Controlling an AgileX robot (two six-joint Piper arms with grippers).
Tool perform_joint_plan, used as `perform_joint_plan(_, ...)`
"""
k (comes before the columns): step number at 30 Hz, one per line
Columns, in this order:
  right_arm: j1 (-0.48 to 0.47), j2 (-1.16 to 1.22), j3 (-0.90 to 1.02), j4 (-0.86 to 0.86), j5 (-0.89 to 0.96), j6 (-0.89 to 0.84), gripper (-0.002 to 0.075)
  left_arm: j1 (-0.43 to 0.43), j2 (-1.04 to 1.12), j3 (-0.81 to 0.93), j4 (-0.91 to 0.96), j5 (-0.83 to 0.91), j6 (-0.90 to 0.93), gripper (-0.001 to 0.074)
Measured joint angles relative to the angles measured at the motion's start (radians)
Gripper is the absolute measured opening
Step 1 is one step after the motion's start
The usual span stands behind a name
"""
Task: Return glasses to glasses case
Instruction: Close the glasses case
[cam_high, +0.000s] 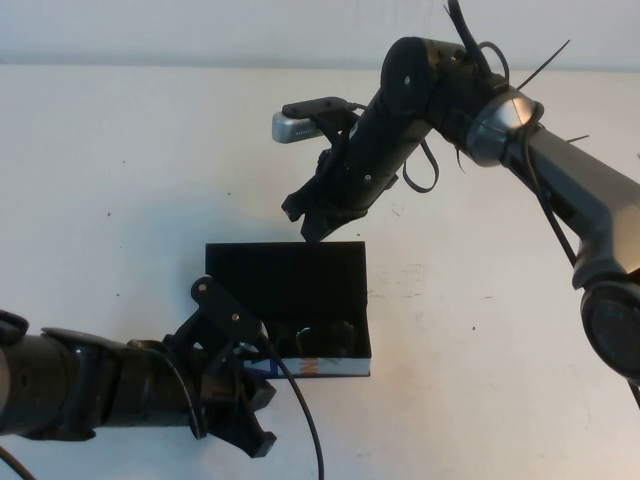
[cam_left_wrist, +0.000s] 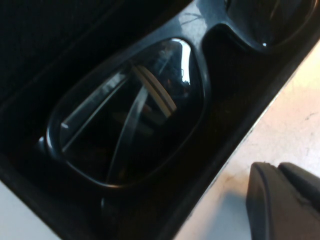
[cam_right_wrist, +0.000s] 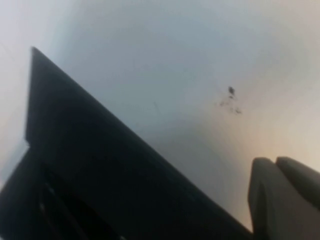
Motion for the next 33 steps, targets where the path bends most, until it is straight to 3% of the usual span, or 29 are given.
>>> perform_joint_plan(22, 0.026, -0.031, 0.008, 0.045, -0.002, 0.026, -0.0011, 0.000, 0.000, 0.000, 0.000, -0.010, 0.000, -0.0001)
perform_joint_plan(33, 0.050, -0.165, 0.237, 0.022, -0.006, 0.026, -0.0011, 0.000, 0.000, 0.000, -0.002, -0.010, 0.000, -0.0001)
